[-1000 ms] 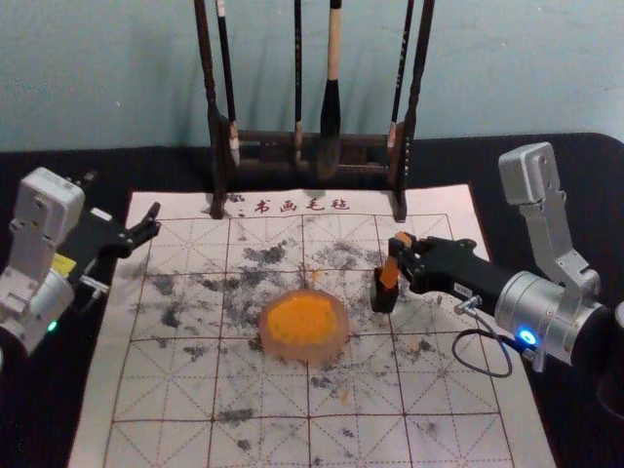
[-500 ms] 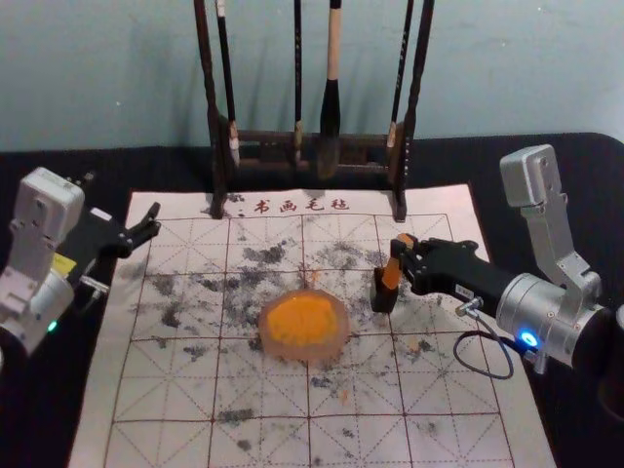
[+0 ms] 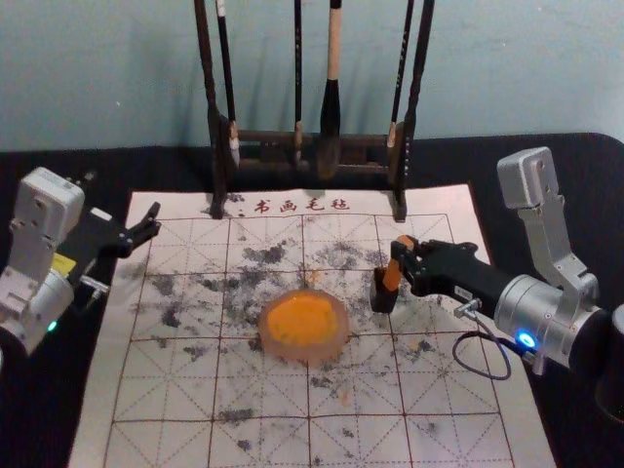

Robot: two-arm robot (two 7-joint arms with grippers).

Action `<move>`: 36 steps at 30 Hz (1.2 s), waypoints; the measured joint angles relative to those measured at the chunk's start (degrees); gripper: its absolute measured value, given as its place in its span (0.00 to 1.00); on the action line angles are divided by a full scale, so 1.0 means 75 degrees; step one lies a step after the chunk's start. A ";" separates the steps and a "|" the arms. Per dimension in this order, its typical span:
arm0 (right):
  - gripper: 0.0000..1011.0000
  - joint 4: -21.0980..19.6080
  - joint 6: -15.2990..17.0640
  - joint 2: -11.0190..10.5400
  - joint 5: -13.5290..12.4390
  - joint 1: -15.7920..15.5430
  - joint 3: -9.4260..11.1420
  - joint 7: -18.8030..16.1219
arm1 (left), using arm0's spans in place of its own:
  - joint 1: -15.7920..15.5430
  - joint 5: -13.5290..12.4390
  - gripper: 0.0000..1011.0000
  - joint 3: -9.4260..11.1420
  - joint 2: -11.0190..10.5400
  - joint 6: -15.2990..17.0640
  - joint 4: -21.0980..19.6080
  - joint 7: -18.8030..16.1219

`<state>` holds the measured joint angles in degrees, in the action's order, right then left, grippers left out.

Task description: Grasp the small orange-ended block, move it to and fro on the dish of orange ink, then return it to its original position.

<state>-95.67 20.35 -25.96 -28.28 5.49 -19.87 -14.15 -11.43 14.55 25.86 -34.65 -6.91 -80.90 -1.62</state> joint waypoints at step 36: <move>0.12 0.0313 -0.0120 0.0275 0.0473 -0.0042 -0.0087 -0.0009 | 0.0000 0.0000 0.99 0.0000 0.0000 0.0000 0.0000 0.0000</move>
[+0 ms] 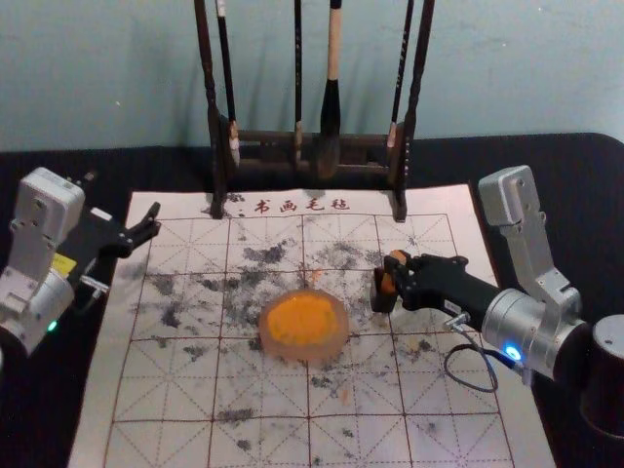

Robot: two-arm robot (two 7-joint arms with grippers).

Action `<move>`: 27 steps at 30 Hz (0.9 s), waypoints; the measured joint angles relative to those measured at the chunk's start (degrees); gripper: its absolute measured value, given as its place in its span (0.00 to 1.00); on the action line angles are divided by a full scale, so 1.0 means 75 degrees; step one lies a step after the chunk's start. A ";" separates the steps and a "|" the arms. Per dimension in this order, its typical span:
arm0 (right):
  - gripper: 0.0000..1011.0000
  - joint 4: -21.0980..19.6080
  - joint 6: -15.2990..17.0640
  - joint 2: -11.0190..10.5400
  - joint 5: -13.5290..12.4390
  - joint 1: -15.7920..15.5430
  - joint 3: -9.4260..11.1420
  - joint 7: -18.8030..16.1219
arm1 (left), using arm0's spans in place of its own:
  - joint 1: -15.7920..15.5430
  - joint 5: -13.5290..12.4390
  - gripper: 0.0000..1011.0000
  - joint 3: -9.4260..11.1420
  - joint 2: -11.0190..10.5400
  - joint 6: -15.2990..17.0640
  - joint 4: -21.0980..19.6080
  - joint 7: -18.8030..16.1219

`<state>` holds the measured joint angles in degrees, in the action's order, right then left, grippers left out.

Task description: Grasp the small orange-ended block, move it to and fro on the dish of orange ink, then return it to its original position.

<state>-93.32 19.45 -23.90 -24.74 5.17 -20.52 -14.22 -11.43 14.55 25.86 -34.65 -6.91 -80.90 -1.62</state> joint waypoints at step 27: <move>0.14 0.0068 -0.0094 0.0080 0.0169 -0.0027 0.0020 -0.0025 | 0.0000 0.0000 0.99 0.0000 0.0000 0.0000 0.0000 0.0000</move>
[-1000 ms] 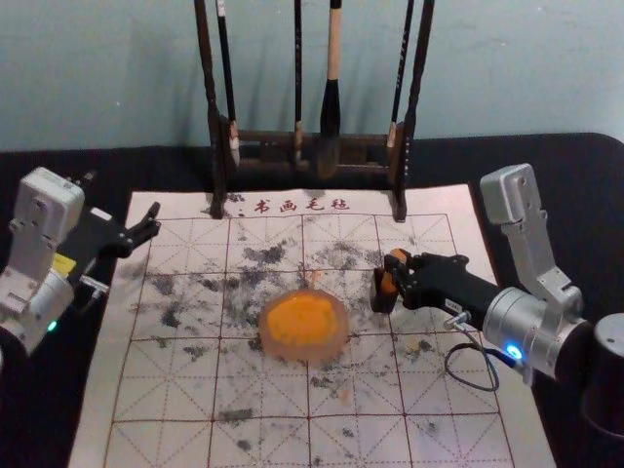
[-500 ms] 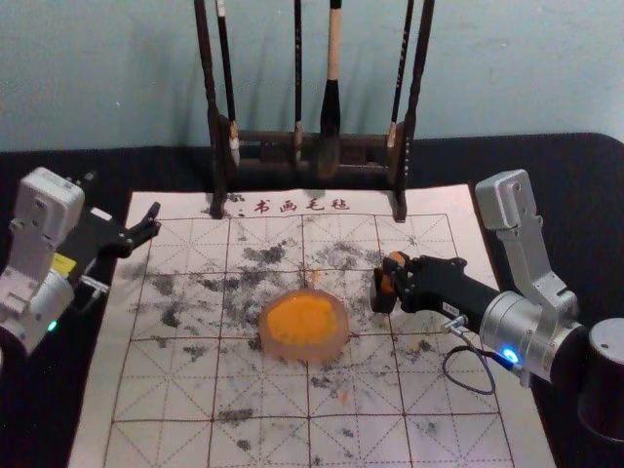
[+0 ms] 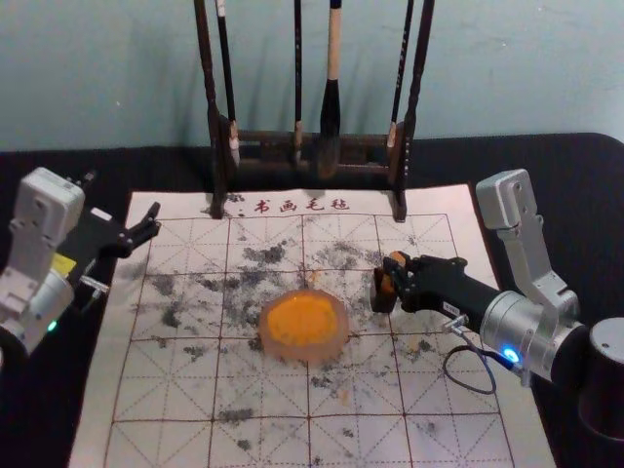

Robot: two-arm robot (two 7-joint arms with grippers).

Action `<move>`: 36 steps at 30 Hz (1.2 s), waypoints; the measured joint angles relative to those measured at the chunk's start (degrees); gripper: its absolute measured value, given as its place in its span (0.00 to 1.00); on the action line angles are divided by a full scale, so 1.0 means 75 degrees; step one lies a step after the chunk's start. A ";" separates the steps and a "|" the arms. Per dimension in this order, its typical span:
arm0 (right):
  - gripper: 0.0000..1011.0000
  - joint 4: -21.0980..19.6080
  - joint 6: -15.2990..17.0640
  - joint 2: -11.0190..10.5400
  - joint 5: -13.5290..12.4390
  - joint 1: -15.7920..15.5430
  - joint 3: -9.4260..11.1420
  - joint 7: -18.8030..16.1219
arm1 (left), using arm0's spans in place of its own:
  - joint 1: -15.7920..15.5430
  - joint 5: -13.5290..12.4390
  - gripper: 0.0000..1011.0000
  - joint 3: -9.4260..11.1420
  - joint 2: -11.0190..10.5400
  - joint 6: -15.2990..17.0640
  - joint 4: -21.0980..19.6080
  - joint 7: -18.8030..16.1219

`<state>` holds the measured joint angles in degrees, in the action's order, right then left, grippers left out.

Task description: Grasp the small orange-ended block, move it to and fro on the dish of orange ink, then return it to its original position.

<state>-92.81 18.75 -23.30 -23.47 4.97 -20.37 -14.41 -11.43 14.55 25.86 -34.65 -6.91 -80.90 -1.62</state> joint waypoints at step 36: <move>0.99 -0.0181 -0.0349 -0.0014 -0.0016 -0.0030 0.0117 -0.0168 | -0.0001 0.0000 0.99 0.0000 0.0000 0.0000 0.0000 0.0000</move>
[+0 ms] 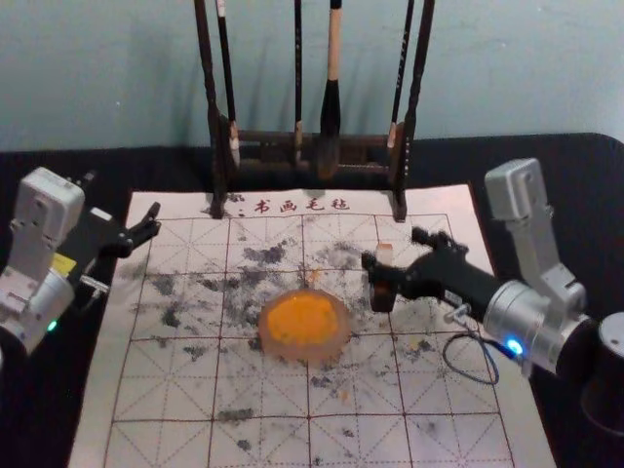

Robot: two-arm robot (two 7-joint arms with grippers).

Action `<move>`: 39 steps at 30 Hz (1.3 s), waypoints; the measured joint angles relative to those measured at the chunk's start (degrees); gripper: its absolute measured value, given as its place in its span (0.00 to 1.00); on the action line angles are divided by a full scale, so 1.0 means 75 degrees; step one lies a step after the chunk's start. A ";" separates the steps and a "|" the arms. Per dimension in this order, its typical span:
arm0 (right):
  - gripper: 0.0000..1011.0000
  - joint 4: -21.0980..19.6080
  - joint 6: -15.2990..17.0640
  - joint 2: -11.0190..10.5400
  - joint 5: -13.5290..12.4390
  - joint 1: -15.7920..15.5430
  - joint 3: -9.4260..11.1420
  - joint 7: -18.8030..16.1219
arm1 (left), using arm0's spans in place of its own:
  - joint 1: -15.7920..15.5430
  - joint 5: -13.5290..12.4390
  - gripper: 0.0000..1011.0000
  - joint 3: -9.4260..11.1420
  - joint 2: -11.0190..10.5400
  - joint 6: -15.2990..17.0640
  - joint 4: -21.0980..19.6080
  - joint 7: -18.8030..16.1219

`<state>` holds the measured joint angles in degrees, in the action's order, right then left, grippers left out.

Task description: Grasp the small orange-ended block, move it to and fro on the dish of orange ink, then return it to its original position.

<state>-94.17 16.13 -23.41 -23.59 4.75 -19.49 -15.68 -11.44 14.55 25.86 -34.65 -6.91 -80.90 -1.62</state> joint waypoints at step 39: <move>0.99 0.1176 -0.1825 0.0806 0.1526 -0.0424 0.0577 0.1603 | 0.0000 0.0000 0.99 0.0000 0.0000 0.0000 0.0000 0.0000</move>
<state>-85.35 2.44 -17.36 -12.14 1.57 -15.16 -3.65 -11.43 14.55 25.86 -34.65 -6.91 -80.90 -1.62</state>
